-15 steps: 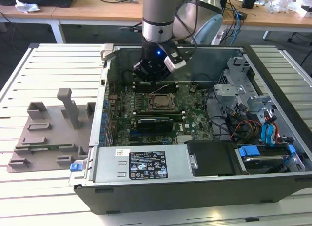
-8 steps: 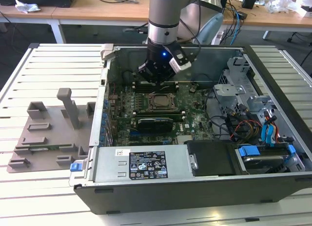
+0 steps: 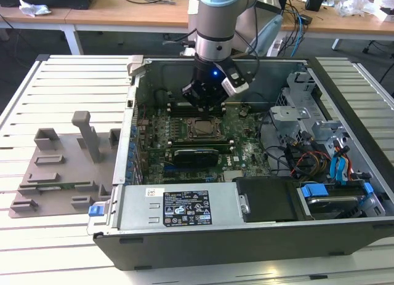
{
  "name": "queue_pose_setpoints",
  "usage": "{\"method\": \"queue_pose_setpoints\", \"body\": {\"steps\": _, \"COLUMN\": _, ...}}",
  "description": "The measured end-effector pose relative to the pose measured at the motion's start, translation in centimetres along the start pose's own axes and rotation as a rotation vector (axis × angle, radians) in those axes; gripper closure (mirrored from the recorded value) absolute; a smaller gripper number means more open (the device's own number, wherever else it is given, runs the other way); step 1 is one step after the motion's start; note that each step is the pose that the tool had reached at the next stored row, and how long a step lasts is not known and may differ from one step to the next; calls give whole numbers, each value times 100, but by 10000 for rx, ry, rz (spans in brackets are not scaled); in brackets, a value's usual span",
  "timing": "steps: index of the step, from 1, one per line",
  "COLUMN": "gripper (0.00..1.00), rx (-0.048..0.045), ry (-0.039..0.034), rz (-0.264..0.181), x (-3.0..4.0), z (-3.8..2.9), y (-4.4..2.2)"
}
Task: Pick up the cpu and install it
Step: 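Install the first cpu locking lever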
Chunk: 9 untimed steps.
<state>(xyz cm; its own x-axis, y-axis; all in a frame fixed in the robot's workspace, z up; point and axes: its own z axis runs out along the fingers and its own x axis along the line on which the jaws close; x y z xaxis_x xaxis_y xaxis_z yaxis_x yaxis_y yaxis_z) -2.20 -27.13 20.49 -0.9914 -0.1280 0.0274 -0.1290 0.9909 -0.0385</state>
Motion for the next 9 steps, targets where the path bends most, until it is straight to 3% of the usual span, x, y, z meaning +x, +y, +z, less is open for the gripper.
{"method": "queue_pose_setpoints", "body": {"steps": 9, "gripper": 89, "rx": 9, "ry": 3, "rz": -1, "x": -136, "z": 37, "y": -7}}
